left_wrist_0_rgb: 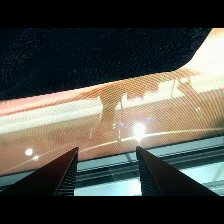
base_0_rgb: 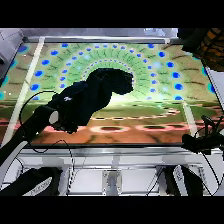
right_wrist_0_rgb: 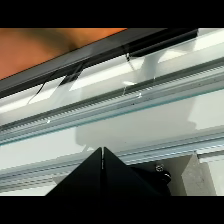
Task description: Fold the clothes and pants, and hang the long-sleeved shirts on hangers.
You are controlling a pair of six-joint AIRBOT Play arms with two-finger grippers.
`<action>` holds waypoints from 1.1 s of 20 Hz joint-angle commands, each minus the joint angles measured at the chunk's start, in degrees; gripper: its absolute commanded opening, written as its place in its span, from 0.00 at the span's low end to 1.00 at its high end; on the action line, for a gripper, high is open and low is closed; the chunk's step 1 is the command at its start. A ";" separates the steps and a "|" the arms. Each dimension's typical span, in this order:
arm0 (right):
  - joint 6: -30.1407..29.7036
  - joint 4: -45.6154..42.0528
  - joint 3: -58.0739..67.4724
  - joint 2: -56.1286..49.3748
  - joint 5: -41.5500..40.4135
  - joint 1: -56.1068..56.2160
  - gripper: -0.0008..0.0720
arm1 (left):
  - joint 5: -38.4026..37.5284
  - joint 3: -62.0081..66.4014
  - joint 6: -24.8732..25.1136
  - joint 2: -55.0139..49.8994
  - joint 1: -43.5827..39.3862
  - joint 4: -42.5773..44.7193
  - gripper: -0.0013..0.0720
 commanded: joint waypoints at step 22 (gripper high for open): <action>4.50 24.48 5.40 -0.22 -25.62 -0.04 0.04 | 5.62 -0.04 4.39 -0.24 0.00 0.04 0.56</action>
